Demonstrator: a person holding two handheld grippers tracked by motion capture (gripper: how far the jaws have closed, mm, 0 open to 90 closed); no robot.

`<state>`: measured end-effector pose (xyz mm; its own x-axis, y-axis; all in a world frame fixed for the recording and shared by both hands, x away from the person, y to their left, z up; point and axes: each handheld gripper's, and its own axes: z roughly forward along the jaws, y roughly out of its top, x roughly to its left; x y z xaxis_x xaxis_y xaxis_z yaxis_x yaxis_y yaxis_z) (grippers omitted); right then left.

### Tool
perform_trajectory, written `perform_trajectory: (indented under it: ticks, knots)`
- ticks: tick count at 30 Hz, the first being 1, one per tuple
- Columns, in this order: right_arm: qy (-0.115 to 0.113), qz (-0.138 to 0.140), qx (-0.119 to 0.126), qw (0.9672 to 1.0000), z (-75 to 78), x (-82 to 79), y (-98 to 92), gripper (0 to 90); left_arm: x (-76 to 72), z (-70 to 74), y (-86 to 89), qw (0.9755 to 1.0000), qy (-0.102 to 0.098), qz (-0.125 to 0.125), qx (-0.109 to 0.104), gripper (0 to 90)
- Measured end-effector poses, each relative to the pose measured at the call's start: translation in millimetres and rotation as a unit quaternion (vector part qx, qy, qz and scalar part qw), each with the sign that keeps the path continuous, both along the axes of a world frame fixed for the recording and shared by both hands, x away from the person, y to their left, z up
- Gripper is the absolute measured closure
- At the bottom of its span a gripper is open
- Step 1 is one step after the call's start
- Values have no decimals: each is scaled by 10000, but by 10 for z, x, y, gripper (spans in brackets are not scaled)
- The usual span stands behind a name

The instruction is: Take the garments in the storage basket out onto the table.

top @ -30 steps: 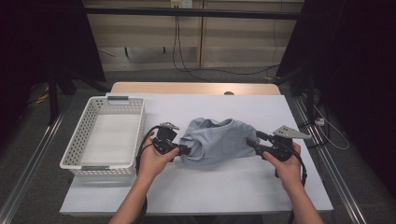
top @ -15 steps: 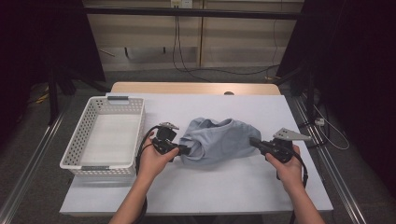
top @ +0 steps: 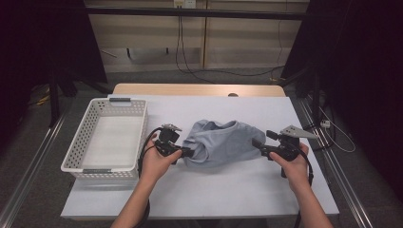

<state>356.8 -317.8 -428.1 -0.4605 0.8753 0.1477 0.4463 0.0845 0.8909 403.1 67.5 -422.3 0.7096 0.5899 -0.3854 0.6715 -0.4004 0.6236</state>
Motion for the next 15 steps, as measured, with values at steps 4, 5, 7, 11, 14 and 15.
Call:
perform_trajectory:
  ticks: [4,5,7,11,14,15]
  knots:
    - [33,149,126,9998,-57,67,15,331,7,5,-4,10000,8,-6,-4,804]
    - [55,191,67,9998,-64,67,28,436,8,3,-5,10000,9,-4,-1,803]
    - [51,452,76,9989,-82,63,44,771,10,0,-4,10000,16,-14,15,804]
    - [188,675,64,9975,-109,34,7,867,10,-5,-2,10000,60,34,-15,803]
    - [227,618,168,9977,-120,-14,-79,870,14,8,-2,10000,40,21,-8,803]
    - [245,604,155,9978,-121,-36,-106,870,14,13,-1,10000,25,25,-27,801]
